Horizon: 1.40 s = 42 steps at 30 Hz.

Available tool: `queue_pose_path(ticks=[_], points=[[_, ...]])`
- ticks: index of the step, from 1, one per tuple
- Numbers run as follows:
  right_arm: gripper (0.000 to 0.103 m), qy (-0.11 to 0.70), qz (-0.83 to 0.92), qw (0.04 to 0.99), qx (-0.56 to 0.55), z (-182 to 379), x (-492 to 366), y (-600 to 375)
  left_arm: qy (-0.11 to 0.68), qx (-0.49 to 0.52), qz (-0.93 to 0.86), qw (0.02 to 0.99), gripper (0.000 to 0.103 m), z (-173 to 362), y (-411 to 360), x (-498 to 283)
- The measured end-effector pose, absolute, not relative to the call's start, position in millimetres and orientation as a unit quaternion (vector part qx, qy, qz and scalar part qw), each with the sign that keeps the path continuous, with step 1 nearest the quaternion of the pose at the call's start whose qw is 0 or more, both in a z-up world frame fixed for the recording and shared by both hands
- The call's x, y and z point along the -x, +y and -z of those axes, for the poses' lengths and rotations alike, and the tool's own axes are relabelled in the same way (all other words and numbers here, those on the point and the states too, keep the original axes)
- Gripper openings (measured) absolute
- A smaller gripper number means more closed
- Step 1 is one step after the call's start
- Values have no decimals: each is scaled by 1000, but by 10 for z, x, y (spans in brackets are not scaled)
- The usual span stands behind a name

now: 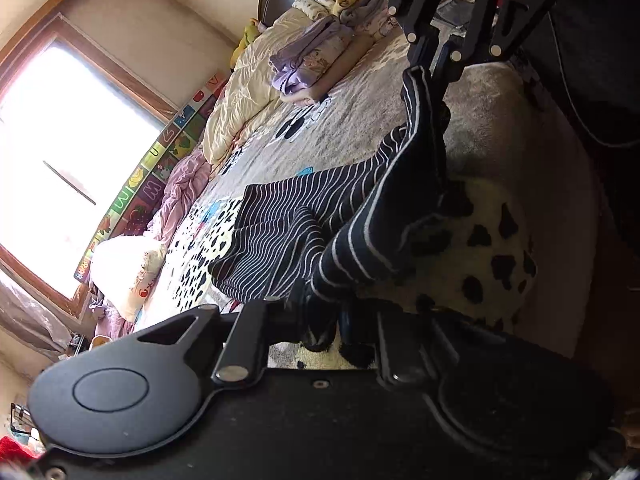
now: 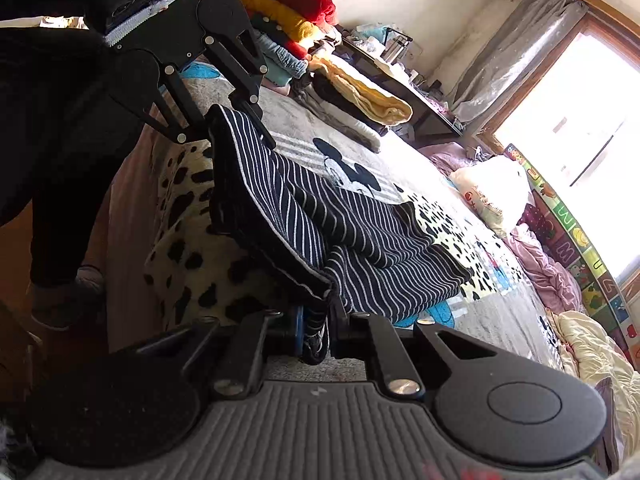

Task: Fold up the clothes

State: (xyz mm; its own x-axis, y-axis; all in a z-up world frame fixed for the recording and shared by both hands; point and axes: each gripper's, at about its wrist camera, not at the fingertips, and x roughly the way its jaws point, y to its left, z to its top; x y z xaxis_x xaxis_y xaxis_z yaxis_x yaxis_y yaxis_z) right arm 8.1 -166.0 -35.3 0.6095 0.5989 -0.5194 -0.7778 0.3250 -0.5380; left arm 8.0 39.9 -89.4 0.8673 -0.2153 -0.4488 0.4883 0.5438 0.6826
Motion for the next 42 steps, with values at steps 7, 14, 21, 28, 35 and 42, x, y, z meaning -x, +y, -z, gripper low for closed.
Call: queue_pose_path(ticks=[7, 14, 21, 28, 35, 42], points=[[10, 106, -419, 858, 277, -33, -752, -1764, 195, -289, 218, 912, 15, 413, 661, -656], [10, 140, -414, 875, 209, -51, -1796, -1637, 273, -123, 229, 926, 15, 136, 1044, -1652], [10, 188, -408, 881, 146, 89, -2851, -1489, 352, -12, 241, 904, 15, 244, 1312, -2560], [10, 257, -381, 886, 58, 485, -3605, -1419, 413, 132, 240, 868, 15, 638, 1657, -3152], [36, 262, -335, 898, -114, 749, -3704, -1778, 358, 297, 177, 867, 55, 901, 1925, -2909], [47, 252, -363, 878, -185, 811, -3045, -1880, 319, 321, 146, 879, 58, 902, 1678, -2487]])
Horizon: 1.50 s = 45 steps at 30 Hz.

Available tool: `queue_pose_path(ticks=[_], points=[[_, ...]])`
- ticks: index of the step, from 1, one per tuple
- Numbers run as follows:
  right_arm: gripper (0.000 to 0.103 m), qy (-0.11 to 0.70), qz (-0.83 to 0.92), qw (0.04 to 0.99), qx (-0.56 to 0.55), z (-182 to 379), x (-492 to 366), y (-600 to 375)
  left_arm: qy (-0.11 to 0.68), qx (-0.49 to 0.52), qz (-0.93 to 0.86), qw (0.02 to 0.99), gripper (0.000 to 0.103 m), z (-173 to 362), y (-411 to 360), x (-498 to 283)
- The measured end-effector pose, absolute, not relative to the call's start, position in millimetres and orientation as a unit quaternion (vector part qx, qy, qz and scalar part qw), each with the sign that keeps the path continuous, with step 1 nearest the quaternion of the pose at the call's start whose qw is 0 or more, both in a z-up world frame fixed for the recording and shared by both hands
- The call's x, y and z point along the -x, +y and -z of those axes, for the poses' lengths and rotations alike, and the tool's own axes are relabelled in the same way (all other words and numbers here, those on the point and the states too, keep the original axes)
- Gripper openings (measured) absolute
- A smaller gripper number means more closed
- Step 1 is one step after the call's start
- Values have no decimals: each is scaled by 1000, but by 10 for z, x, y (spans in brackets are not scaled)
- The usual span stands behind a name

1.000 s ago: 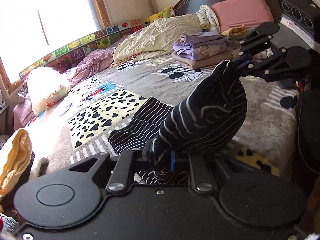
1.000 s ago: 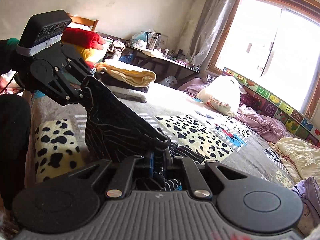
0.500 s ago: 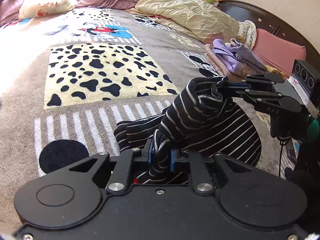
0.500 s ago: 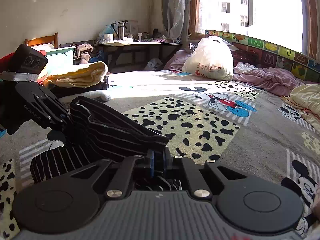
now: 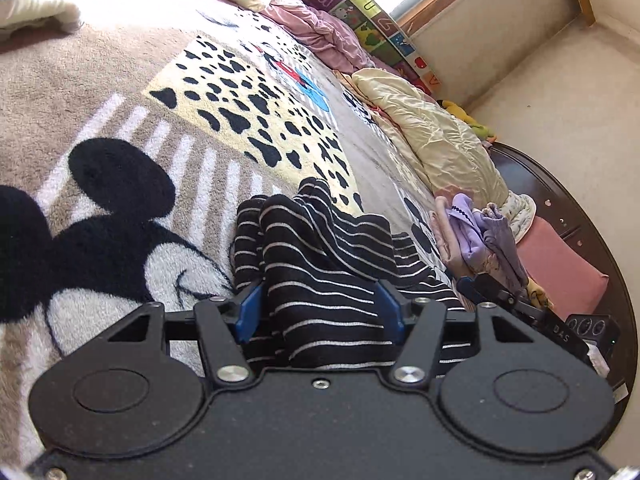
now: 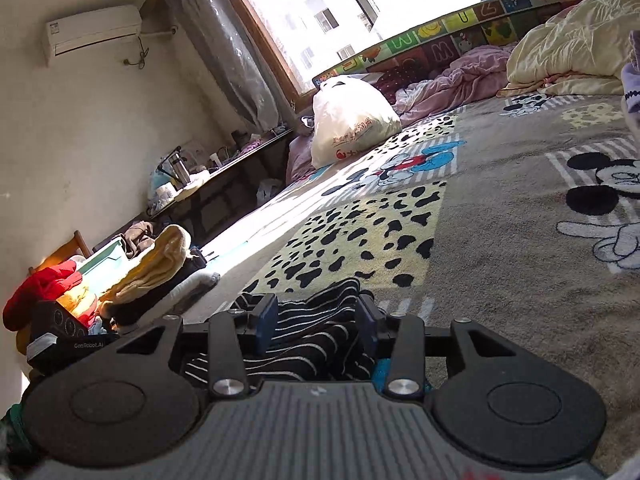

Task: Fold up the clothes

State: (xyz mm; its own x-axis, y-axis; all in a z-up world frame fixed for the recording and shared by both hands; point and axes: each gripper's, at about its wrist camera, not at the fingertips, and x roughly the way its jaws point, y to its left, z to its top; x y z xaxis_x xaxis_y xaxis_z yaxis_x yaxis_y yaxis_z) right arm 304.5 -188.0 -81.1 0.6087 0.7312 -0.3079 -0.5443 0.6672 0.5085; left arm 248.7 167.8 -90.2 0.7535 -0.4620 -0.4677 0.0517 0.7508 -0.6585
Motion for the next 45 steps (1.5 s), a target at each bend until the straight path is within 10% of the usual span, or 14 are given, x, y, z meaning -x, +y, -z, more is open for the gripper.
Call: queue_pose_path(ticks=[2, 5, 8, 19, 21, 23, 27, 32, 37, 45], points=[[47, 259, -373, 874, -175, 903, -3008, -1791, 308, 302, 136, 892, 56, 903, 1583, -2461], [39, 266, -381, 868, -177, 991, -3056, -1737, 284, 298, 142, 900, 19, 987, 1546, -2450], [25, 268, -386, 858, -206, 1015, -3139, -1793, 239, 333, 175, 895, 14, 1007, 1671, -2398], [37, 270, -382, 841, -271, 1089, -3399, -1896, 274, 356, 150, 880, 50, 1114, 1833, -2587], [37, 268, -372, 849, -263, 1104, -3424, -1856, 269, 365, 136, 881, 44, 1131, 1881, -2602], [31, 284, -393, 813, -324, 1229, -3521, -1899, 263, 371, 150, 878, 14, 1132, 1883, -2636], [21, 312, -409, 707, -485, 1593, -3761, -2020, 230, 429, 194, 852, 12, 1144, 1967, -2647], [26, 326, -371, 748, -442, 1591, -3807, -1976, 285, 425, 137, 848, 15, 1285, 1978, -2790], [35, 262, -353, 846, -302, 1089, -3538, -1954, 266, 360, 116, 887, 48, 1024, 1933, -2635], [42, 184, -432, 881, -57, 582, -2615, -1631, 224, 163, 245, 929, 48, 643, 1414, -2113]])
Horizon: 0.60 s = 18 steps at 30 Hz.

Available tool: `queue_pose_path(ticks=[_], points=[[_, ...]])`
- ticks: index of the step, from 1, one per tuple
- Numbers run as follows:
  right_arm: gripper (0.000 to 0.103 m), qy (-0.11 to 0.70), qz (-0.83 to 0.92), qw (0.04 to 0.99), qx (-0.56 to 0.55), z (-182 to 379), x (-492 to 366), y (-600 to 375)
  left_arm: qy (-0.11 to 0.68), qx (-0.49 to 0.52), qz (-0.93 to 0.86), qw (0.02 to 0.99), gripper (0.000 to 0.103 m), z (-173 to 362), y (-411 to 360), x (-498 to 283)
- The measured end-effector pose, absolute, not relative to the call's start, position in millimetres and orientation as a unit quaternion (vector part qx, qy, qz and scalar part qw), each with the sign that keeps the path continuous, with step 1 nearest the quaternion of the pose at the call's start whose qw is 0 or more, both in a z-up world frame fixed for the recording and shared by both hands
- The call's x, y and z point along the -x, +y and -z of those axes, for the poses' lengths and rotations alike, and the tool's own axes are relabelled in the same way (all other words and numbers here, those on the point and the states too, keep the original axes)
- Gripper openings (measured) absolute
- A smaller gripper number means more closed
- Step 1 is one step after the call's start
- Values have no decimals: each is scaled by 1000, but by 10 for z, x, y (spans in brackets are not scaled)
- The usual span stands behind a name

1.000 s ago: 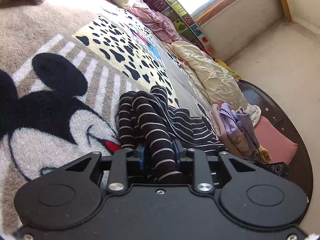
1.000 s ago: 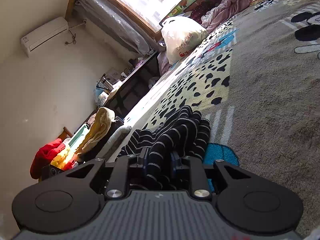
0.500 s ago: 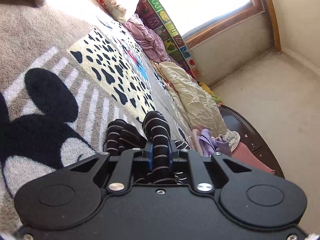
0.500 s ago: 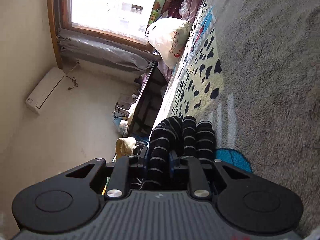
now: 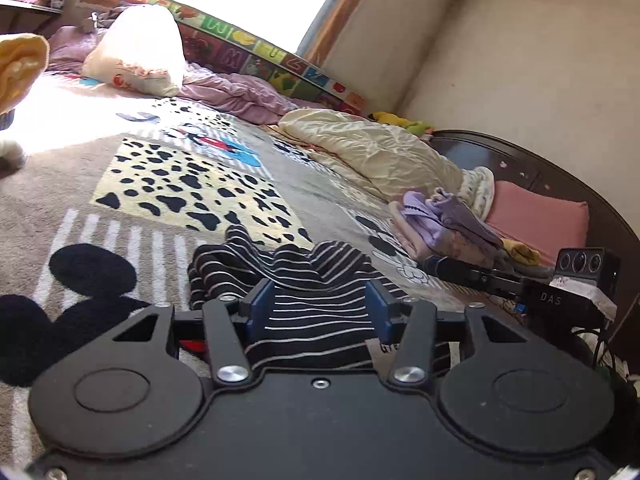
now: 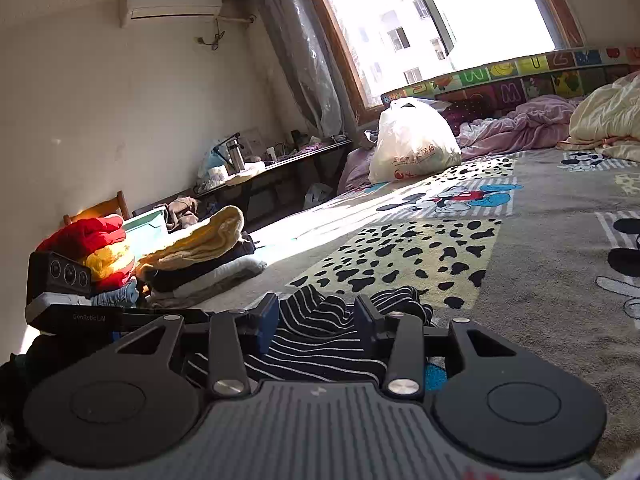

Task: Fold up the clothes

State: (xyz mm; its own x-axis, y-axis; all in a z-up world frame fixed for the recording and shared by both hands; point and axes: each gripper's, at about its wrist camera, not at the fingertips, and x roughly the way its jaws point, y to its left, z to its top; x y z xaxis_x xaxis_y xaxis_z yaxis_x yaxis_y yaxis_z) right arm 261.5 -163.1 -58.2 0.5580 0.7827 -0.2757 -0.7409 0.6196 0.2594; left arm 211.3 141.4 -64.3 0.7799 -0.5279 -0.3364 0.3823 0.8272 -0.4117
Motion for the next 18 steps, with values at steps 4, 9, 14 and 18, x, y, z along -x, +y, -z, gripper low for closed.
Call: queue_pose_path(ticks=[4, 9, 14, 18], points=[[44, 240, -407, 881, 15, 1027, -2673, -1366, 262, 40, 237, 935, 50, 910, 1065, -2234], [45, 262, -409, 874, -3, 1091, -2779, -1408, 279, -1, 236, 931, 54, 1069, 1055, -2384], [47, 236, -421, 875, -27, 864, -2780, -1445, 262, 19, 248, 932, 52, 918, 1176, -2317], [48, 226, -412, 882, -13, 868, -2980, -1343, 202, 49, 212, 955, 50, 729, 1371, -2424]])
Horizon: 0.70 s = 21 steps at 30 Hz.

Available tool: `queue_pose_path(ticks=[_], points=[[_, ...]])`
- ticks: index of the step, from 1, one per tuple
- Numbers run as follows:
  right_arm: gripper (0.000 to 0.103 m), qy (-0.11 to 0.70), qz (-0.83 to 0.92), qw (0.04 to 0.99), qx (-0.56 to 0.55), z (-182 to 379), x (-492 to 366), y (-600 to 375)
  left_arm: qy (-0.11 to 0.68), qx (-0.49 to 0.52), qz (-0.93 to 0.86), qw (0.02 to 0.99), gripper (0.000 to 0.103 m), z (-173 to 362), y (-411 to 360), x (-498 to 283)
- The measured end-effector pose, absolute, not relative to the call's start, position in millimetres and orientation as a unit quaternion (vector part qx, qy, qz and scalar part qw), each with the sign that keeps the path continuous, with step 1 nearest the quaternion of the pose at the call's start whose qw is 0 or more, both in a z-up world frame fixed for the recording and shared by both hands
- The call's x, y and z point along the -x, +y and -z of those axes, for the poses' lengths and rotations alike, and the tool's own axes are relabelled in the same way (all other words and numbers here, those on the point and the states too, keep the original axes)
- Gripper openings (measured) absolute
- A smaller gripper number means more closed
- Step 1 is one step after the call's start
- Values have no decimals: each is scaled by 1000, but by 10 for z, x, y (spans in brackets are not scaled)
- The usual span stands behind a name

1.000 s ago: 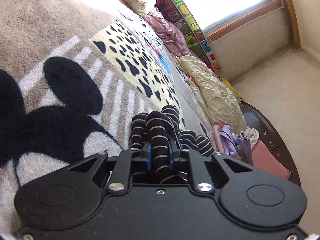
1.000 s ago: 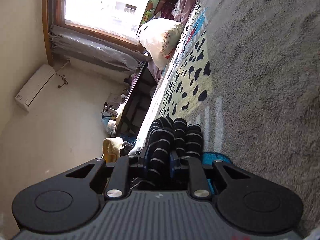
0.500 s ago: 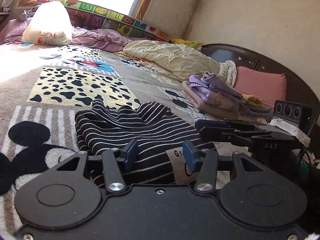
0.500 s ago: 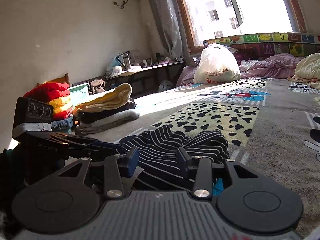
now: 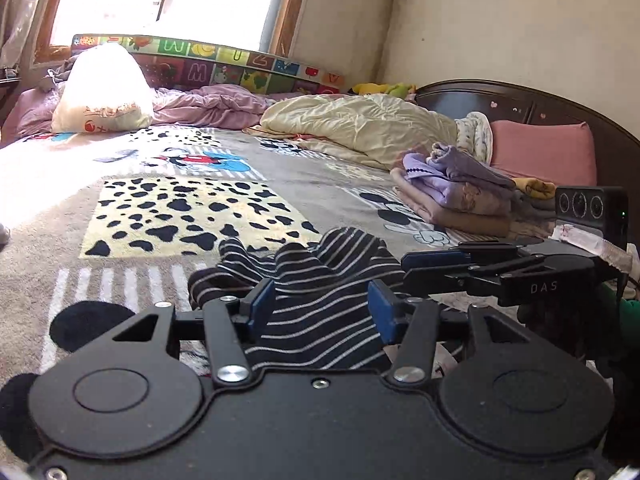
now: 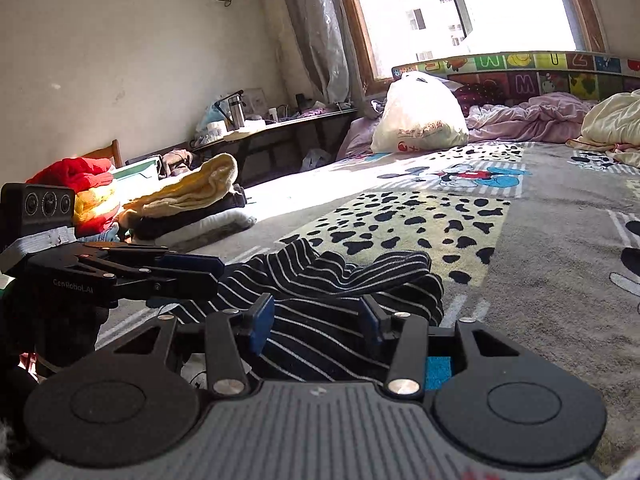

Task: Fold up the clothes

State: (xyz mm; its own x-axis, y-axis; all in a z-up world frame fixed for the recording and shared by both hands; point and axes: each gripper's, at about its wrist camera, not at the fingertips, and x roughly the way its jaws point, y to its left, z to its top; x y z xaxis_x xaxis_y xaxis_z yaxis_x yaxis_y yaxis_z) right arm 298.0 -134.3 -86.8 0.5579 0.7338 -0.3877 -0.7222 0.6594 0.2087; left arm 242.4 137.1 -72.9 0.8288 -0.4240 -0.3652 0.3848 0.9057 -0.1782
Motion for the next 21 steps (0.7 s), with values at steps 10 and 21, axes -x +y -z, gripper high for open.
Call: queue_pose_path(ticks=[10, 21], points=[[49, 251, -399, 881, 25, 983, -3207, -1214, 248, -62, 183, 949, 54, 947, 1150, -2502], [48, 248, -394, 883, 57, 999, -2650, -1312, 286, -79, 234, 926, 51, 981, 951, -2230]])
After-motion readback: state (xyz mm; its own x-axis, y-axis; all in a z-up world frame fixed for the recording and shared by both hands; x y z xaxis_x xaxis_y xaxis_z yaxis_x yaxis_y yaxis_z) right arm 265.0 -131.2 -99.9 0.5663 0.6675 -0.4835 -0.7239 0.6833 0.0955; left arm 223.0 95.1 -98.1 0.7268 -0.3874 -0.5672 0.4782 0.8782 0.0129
